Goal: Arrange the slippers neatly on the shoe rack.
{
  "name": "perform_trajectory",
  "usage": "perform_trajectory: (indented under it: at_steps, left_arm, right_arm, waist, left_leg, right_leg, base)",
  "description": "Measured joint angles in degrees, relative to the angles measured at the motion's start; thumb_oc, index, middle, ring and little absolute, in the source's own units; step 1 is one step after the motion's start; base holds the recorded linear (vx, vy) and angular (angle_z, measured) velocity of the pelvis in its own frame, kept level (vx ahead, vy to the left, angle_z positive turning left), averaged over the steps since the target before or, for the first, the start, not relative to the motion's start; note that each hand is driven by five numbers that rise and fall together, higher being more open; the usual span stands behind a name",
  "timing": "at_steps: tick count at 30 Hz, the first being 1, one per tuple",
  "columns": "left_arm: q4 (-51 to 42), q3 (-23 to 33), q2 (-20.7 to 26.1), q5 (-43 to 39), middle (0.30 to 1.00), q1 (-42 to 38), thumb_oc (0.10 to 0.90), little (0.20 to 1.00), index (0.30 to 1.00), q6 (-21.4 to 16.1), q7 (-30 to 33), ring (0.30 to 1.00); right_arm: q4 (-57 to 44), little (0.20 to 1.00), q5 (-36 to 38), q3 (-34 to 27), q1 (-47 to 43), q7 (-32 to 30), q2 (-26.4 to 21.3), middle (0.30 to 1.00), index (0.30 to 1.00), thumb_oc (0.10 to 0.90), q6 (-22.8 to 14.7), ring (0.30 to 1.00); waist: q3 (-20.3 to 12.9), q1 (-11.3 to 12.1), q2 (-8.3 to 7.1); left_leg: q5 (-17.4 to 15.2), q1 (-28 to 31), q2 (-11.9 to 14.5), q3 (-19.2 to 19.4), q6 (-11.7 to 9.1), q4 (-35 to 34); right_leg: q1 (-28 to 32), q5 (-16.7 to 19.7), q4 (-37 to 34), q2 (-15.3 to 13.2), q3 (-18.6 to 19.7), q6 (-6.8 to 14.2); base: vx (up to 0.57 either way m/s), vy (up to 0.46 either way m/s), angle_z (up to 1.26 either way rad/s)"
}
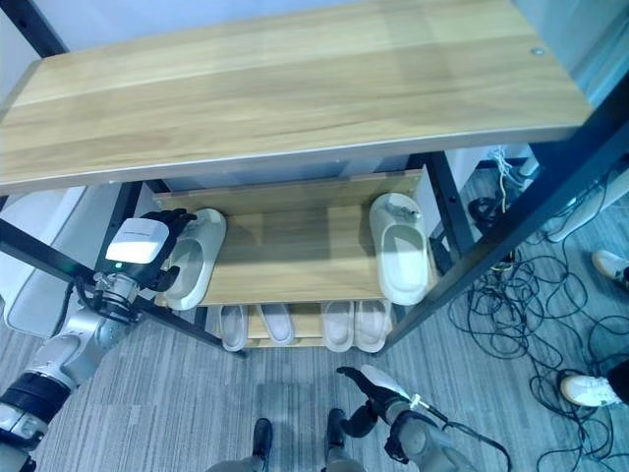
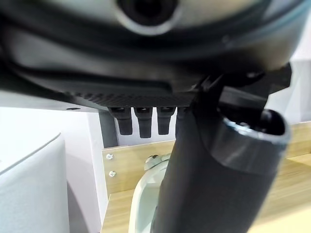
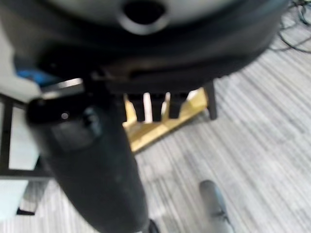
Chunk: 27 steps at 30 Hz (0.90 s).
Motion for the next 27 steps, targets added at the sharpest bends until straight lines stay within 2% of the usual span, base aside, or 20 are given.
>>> perform_trajectory:
  at_steps: [6,8,9,10,11,12,17,27]
  left_arm:
    - [1.42,0.00,-0.08,0.00,0.900,-0.50,0.800,0.900,0.900,1.08,0.78,0.900]
    - [1.81,0.00,-0.08,-0.07,0.834,-0.73,0.756,0.834,0.834,1.25,0.78,0.834]
    - [1.81,0.01,-0.08,-0.11,0.742,-0.75,0.695,0.742,0.742,1.33,0.78,0.742]
    - [1.81,0.01,-0.08,-0.13,0.705,-0.76,0.670,0.705,0.705,1.39,0.78,0.705]
    - [1.83,0.01,-0.08,-0.14,0.705,-0.76,0.670,0.705,0.705,1.49,0.78,0.705]
    - [1.83,0.01,-0.09,-0.26,0.300,-0.91,0.400,0.300,0.300,1.70,0.81,0.300]
    - [2.35,0.05,-0.85,-2.06,0.300,-4.77,0.400,0.300,0.300,2.27,2.19,0.300]
    - [-1.08,0.21,-4.74,-7.59,0.300,-4.37,0.400,0.300,0.300,1.85,3.00,0.300]
  right_arm:
    - [-0.04,0.900,0.03,0.18,-0.33,-0.37,-0.08,0.900,0.900,0.800,0.00,0.900]
    - [-0.04,0.900,0.03,0.37,-0.35,-0.37,-0.10,0.900,0.900,0.800,0.00,0.900]
    - [-0.04,0.900,0.03,0.36,-0.33,-0.36,-0.10,0.900,0.900,0.800,0.00,0.900]
    - [-0.04,0.900,0.03,0.36,-0.32,-0.36,-0.10,0.900,0.900,0.800,0.00,0.900]
    - [-0.04,0.900,0.03,0.36,-0.32,-0.36,-0.10,0.900,0.900,0.800,0.01,0.900]
    - [-0.04,0.900,0.03,0.36,-0.39,-0.36,-0.10,0.900,0.900,0.800,0.01,0.900]
    - [-0.06,0.900,0.04,0.47,-0.43,-0.36,-0.10,0.900,0.900,0.800,0.02,0.900]
    - [-0.10,0.900,0.03,0.40,-0.45,-0.41,0.00,0.900,0.900,0.800,0.51,0.900]
  waist:
    - [0.00,-0.37,0.00]
    - [0.00,-0.37,0.00]
    - [0.00,-0.38,0.00]
    - [0.00,-0.38,0.00]
    - [0.00,-0.42,0.00]
    - [0.00,-0.43,0.00]
    - [0.01,-0.46,-0.01]
    - [0.08,-0.38,-0.07]
  left_leg:
    - [0.01,-0.34,0.01,0.72,0.01,-0.12]
    - [0.01,-0.42,0.00,0.92,0.01,-0.15]
    - [0.01,-0.47,0.01,0.97,0.01,-0.18]
    - [0.01,-0.52,0.01,1.01,0.01,-0.20]
    - [0.01,-0.64,0.02,1.03,0.01,-0.21]
    - [0.01,-0.89,0.02,1.05,0.01,-0.21]
    - [0.07,-1.07,0.00,1.14,0.10,-0.21]
    - [0.10,-0.90,0.07,1.28,0.13,-0.21]
  right_leg:
    - [-0.75,0.07,0.00,0.01,0.94,0.00]
    - [-0.96,0.19,0.01,0.05,1.13,-0.03]
    - [-1.03,0.19,0.01,0.06,1.15,-0.03]
    - [-1.12,0.19,0.01,0.06,1.15,-0.03]
    - [-1.26,0.20,0.01,0.06,1.16,-0.03]
    - [-1.53,0.22,0.01,0.05,1.19,-0.03]
    - [-1.66,0.36,0.01,0.00,1.21,-0.01]
    - [-1.55,0.35,0.00,-0.09,1.30,0.03]
  base:
    - [0.01,-0.007,-0.05]
    - [0.00,-0.010,-0.06]
    - [0.00,0.000,0.00]
    - [0.00,0.000,0.00]
    - [0.00,0.000,0.00]
    - [0.00,0.000,0.00]
    - [0.00,-0.002,-0.01]
    - [0.00,0.000,0.00]
